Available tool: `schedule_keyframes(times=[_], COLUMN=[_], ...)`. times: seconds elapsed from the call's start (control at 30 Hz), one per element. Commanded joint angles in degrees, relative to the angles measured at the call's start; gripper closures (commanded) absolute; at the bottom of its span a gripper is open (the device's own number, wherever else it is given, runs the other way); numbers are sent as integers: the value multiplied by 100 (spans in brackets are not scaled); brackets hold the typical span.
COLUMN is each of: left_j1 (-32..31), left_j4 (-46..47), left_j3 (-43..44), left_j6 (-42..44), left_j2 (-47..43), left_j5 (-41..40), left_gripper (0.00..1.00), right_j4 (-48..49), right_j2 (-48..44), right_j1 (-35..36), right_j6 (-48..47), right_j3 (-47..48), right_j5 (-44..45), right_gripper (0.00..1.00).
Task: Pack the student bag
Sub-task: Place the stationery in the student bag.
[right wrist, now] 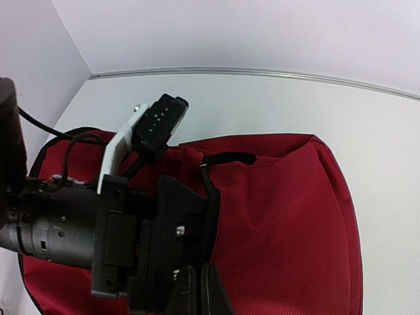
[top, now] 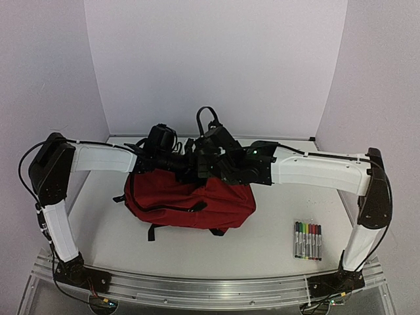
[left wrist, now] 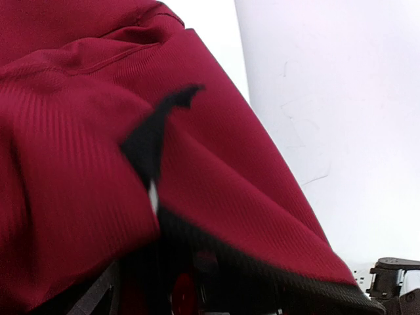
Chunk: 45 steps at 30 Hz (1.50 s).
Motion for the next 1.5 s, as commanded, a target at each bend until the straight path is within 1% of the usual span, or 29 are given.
schedule_keyframes(times=[0.0, 0.13, 0.33, 0.4, 0.5, 0.57, 0.63, 0.7, 0.77, 0.9, 0.97, 1.07, 1.13, 1.27, 1.37, 1.47], left_j1=[-175, -173, -149, -105, -40, -34, -34, -43, -49, -93, -96, -105, -117, -217, -356, -437], left_j4=[-1293, -1781, -2336, -2334, -1985, -1618, -1175, -805, -486, -135, 62, 183, 576, 1144, 1669, 1787], left_j3=[-20, -198, -458, -587, -821, -896, -917, -898, -799, -471, -347, -184, -186, -98, 13, 119], left_j6=[729, 920, 1073, 1072, 988, 908, 824, 718, 681, 743, 757, 693, 539, 282, 96, 46], left_j2=[-864, -1334, -1826, -1973, -2144, -2167, -2044, -1831, -1553, -1097, -849, -499, -251, 173, 463, 589], left_j5=[-700, -1112, -1541, -1578, -1310, -1090, -766, -472, -213, 17, 94, 198, 307, 468, 565, 588], left_gripper=[10, 5, 1, 0, 2, 7, 16, 25, 30, 45, 50, 61, 68, 76, 78, 79], right_j4=[213, 215, 210, 211, 210, 218, 219, 230, 242, 261, 263, 281, 289, 329, 362, 391], right_j2=[-189, -193, -192, -187, -197, -197, -203, -211, -223, -255, -265, -274, -270, -233, -214, -213], right_j1=[82, 89, 84, 84, 72, 55, 23, 5, -6, -18, -30, -42, -58, -92, -118, -146], right_j6=[5, 30, 66, 61, 82, 113, 172, 212, 231, 243, 251, 250, 250, 227, 213, 216], right_j3=[68, 70, 85, 96, 90, 69, 16, -18, -47, -97, -105, -101, -97, -77, -66, -75], right_j5=[-148, -79, -84, -100, -149, -177, -226, -267, -290, -295, -294, -302, -304, -355, -380, -405], right_gripper=[100, 100, 100, 100, 100, 100, 100, 100, 100, 100, 100, 100, 100, 100, 100, 100])
